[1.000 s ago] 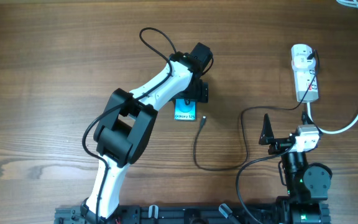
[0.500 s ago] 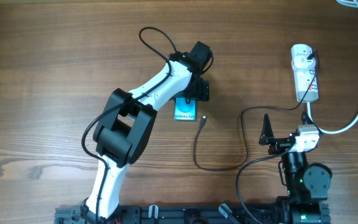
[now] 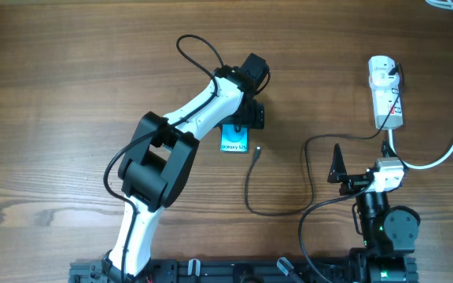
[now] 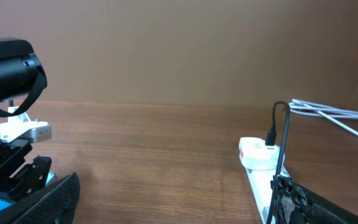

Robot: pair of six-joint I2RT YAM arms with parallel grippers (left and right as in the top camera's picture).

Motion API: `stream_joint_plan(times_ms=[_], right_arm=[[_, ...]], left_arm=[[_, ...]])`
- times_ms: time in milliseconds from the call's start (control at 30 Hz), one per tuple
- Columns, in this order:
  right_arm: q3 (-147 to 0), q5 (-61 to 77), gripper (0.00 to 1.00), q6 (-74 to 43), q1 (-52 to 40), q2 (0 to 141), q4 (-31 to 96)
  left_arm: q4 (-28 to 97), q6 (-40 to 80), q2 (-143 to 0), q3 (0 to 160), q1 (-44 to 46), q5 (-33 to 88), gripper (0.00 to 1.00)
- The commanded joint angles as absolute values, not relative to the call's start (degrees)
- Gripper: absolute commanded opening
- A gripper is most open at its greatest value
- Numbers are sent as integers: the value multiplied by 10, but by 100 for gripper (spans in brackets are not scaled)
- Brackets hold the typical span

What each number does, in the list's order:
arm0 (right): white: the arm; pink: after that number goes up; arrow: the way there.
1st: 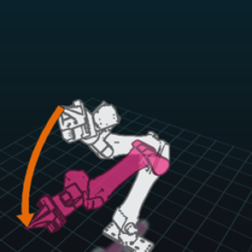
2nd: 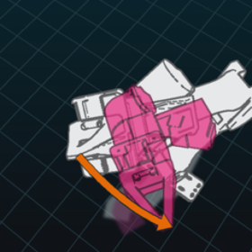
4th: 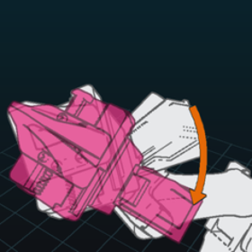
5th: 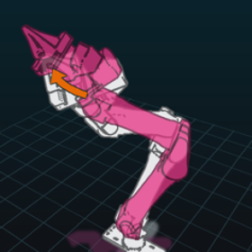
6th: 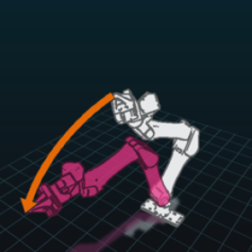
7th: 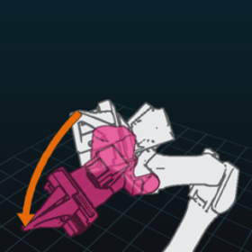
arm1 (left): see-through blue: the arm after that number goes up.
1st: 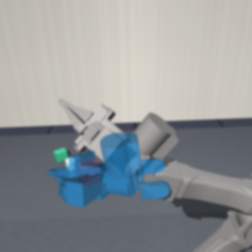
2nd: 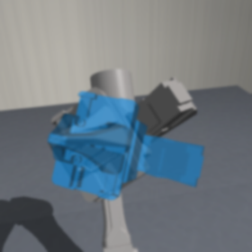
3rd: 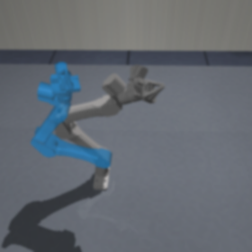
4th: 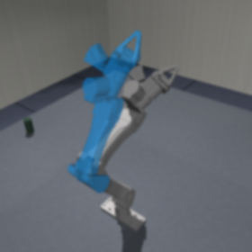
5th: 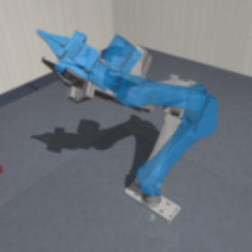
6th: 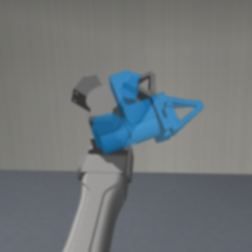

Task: Plug charger to phone and switch on socket
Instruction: 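Lower the open left gripper down over the phone's bottom edge, then close the left gripper on the phone's lower end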

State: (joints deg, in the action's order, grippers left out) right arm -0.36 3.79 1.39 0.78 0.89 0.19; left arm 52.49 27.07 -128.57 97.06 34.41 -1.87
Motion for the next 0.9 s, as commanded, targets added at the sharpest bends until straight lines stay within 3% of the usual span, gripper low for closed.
stream_joint_plan(times_ms=[0,867], right_arm=[[-3,32,100,13,4,6,0],[-3,32,100,13,4,6,0]], left_arm=[[530,275,-1312,947,347,-1,100],[506,279,-1312,948,357,-20,100]])
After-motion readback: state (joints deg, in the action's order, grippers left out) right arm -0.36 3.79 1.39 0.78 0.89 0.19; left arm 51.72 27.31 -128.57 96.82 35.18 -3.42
